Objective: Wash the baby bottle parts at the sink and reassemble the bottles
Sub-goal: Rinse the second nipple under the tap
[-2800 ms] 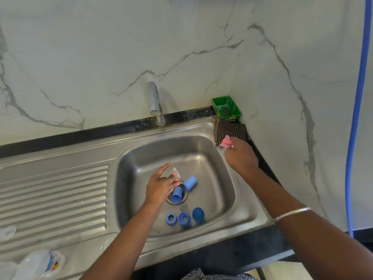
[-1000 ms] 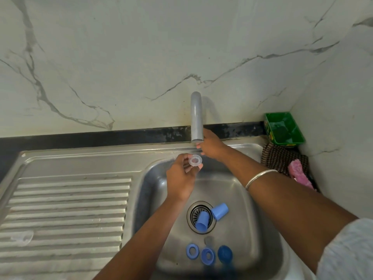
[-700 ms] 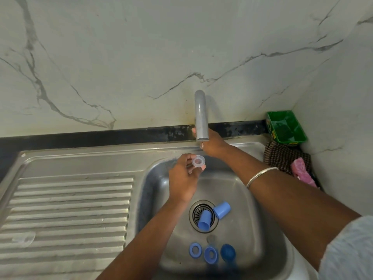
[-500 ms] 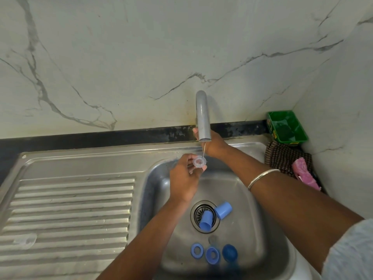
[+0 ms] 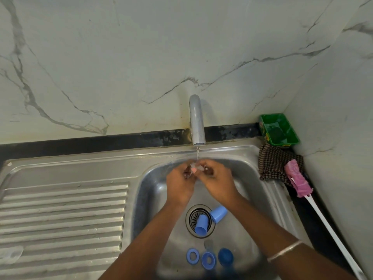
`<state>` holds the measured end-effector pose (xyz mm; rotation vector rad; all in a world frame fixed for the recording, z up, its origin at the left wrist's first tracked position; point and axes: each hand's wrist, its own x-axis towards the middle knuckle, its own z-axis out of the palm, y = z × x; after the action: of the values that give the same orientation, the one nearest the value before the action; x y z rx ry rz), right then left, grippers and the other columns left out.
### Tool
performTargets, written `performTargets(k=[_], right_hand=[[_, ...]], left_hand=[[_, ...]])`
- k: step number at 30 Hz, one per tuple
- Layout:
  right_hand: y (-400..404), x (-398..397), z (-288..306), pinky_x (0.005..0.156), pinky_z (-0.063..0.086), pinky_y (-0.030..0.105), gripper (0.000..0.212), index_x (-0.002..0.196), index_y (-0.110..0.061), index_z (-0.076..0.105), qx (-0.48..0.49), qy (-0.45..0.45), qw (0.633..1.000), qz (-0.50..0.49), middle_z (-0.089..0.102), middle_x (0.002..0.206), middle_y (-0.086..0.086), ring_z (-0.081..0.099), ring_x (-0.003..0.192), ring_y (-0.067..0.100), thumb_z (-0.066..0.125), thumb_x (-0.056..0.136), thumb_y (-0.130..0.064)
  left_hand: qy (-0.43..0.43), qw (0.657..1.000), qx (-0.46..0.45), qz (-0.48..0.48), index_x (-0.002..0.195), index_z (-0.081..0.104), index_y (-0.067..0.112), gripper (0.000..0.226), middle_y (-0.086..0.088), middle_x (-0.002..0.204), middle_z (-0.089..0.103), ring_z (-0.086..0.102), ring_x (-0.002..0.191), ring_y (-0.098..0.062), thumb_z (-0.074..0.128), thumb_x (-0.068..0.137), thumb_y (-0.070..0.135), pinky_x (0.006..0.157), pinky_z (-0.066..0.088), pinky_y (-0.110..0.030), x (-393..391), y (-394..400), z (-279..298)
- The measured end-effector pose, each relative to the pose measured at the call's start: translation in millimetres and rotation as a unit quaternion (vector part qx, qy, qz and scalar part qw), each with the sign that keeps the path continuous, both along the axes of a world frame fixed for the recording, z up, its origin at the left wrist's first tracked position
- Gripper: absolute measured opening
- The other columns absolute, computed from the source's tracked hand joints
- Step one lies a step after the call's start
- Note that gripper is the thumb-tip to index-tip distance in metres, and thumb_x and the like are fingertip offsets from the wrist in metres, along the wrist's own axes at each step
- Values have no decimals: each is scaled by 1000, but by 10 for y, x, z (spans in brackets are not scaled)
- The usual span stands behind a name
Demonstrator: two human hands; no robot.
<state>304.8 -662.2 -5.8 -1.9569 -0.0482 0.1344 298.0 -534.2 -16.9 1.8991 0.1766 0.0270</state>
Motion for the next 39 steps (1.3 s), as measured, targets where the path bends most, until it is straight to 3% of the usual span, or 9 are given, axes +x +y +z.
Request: performTargets(k=[5, 9, 13, 15, 17, 21, 26, 34, 39], right_hand=[[-15, 13, -110, 78, 60, 34, 14, 94, -11, 76, 100, 110, 985, -82, 76, 84, 4, 73, 84, 22, 70, 92, -23], [21, 82, -68, 62, 57, 23, 16, 95, -1, 69, 362, 298, 870, -150, 76, 81, 10, 75, 74, 18, 63, 97, -16], [67, 115, -73, 57, 56, 22, 14, 97, 0, 71, 411, 382, 809, -177, 74, 80, 11, 73, 70, 18, 71, 90, -12], [98, 126, -93, 60, 57, 23, 15, 96, 1, 71, 394, 368, 824, -172, 75, 85, 14, 74, 75, 21, 73, 88, -11], [121, 129, -126, 69, 61, 30, 14, 94, -1, 71, 323, 291, 888, -151, 76, 89, 13, 75, 81, 25, 76, 86, -12], [106, 48, -142, 78, 59, 24, 25, 102, -19, 71, 22, 44, 999, -17, 73, 94, -4, 71, 85, 9, 82, 80, -17], [76, -37, -173, 81, 58, 25, 34, 114, -9, 72, -91, -155, 983, 48, 67, 105, 6, 68, 88, 15, 78, 80, -6], [61, -71, -231, 77, 59, 32, 28, 108, -14, 75, -82, -122, 989, -29, 69, 98, 2, 68, 84, 13, 79, 81, -10], [103, -72, -183, 78, 58, 22, 22, 103, -31, 76, -10, -63, 997, -35, 74, 93, -14, 70, 86, 2, 79, 84, -20]], left_hand=[[36, 995, 47, -81, 81, 72, 25, 17, 12, 69, 71, 67, 73, 2, 66, 93, 14, 65, 49, -11, 1, -40, 87], [49, 992, 87, -82, 82, 77, 17, 20, 3, 73, 73, 69, 71, -6, 65, 95, 25, 68, 52, -19, 40, -3, 160], [80, 992, 96, -32, 79, 79, 17, 18, 1, 66, 73, 69, 63, -12, 71, 89, 29, 68, 56, -28, 45, 73, 217], [124, 990, 66, -4, 75, 77, 14, 17, -4, 66, 73, 69, 63, -20, 71, 87, 25, 70, 58, -38, 34, 100, 220], [164, 986, 25, 19, 77, 74, 7, 16, -12, 72, 73, 69, 68, -27, 69, 86, 20, 72, 58, -44, 14, 124, 204], [190, 981, 7, 35, 93, 70, -5, 23, -23, 94, 71, 62, 77, -25, 60, 91, 16, 70, 52, -39, -63, 173, 93], [198, 978, 3, 63, 81, 70, 7, 16, -17, 87, 73, 62, 74, -21, 58, 89, 11, 67, 49, -37, -143, 228, -14], [181, 972, -100, 109, 88, 68, 18, 23, -8, 96, 74, 68, 93, -25, 49, 97, 8, 68, 48, -26, -108, 195, 4], [284, 922, -244, 98, 92, 70, 14, 27, -4, 84, 76, 70, 82, -20, 54, 101, 34, 71, 53, -27, -21, 117, 91]])
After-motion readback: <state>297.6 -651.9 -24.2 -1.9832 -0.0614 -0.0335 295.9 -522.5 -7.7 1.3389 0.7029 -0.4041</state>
